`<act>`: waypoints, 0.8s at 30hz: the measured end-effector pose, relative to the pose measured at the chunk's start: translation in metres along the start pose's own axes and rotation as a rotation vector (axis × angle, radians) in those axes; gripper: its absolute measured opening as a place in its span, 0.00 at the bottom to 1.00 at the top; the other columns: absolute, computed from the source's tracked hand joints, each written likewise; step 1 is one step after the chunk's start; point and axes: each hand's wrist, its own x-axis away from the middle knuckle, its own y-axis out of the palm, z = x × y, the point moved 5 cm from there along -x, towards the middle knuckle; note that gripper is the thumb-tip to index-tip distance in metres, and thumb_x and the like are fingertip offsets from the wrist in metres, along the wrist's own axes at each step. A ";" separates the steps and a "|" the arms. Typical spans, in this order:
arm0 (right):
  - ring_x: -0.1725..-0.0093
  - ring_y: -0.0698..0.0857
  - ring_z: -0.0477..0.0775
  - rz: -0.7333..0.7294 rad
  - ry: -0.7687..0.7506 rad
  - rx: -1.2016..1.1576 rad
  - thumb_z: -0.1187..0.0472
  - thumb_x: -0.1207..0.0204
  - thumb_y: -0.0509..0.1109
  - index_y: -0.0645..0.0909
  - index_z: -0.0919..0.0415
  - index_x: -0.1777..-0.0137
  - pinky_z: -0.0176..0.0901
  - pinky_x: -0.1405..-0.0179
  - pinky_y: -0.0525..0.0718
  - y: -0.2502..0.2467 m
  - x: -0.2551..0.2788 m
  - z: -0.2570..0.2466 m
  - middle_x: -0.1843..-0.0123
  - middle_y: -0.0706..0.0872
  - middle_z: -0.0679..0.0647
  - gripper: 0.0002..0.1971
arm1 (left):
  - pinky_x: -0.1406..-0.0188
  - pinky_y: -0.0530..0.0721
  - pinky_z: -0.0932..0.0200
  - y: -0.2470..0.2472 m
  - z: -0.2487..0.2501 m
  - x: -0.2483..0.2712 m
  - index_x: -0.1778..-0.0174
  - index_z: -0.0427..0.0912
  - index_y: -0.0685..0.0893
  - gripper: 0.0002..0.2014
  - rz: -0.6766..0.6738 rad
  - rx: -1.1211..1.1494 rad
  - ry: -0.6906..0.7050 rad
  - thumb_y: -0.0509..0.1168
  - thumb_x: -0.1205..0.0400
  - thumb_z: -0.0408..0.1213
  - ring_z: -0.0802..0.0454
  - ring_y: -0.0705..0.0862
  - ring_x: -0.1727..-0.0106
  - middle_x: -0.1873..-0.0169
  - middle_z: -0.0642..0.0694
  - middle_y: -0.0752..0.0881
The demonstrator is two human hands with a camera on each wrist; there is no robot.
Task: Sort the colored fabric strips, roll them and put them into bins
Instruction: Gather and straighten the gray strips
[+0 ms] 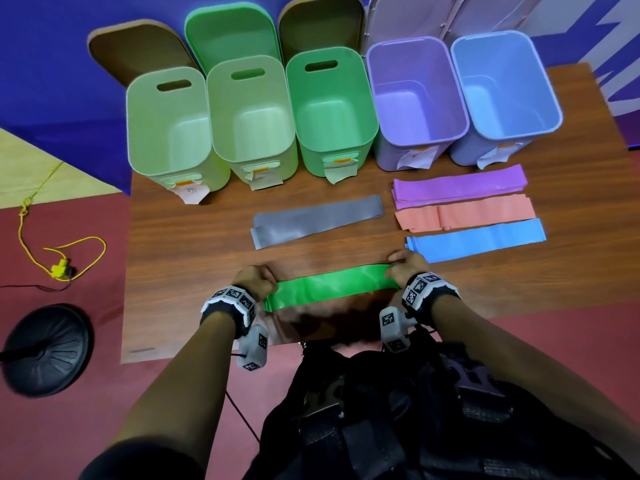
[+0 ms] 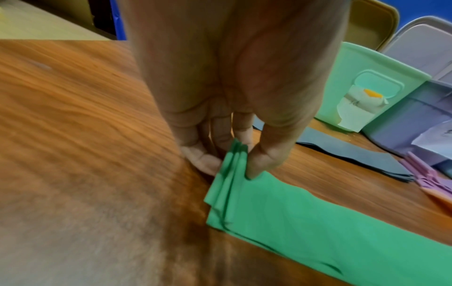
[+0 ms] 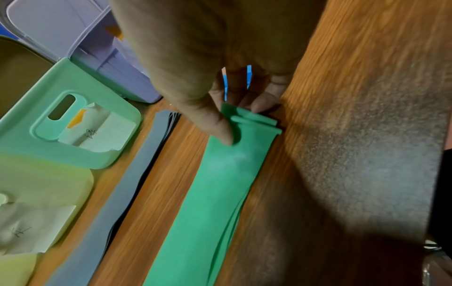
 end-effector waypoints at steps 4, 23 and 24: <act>0.50 0.87 0.54 0.027 -0.014 -0.005 0.70 0.27 0.70 0.83 0.47 0.59 0.44 0.48 0.85 -0.004 0.001 -0.003 0.50 0.87 0.49 0.14 | 0.52 0.85 0.55 -0.006 0.005 0.001 0.70 0.45 0.85 0.09 0.029 0.000 0.025 0.67 0.27 0.27 0.47 0.85 0.53 0.60 0.48 0.90; 0.46 0.86 0.55 0.053 -0.057 -0.182 0.71 0.29 0.76 0.84 0.52 0.56 0.41 0.45 0.81 -0.005 -0.021 -0.053 0.49 0.89 0.53 0.12 | 0.42 0.80 0.55 -0.057 0.025 -0.013 0.51 0.43 0.91 0.08 0.096 0.016 0.068 0.66 0.19 0.32 0.39 0.86 0.44 0.49 0.40 0.90; 0.46 0.85 0.55 0.057 -0.055 -0.189 0.71 0.29 0.76 0.84 0.53 0.53 0.40 0.45 0.80 -0.004 -0.022 -0.054 0.49 0.88 0.53 0.12 | 0.42 0.80 0.56 -0.059 0.026 -0.014 0.53 0.45 0.89 0.07 0.090 0.016 0.072 0.66 0.19 0.32 0.39 0.86 0.44 0.50 0.41 0.89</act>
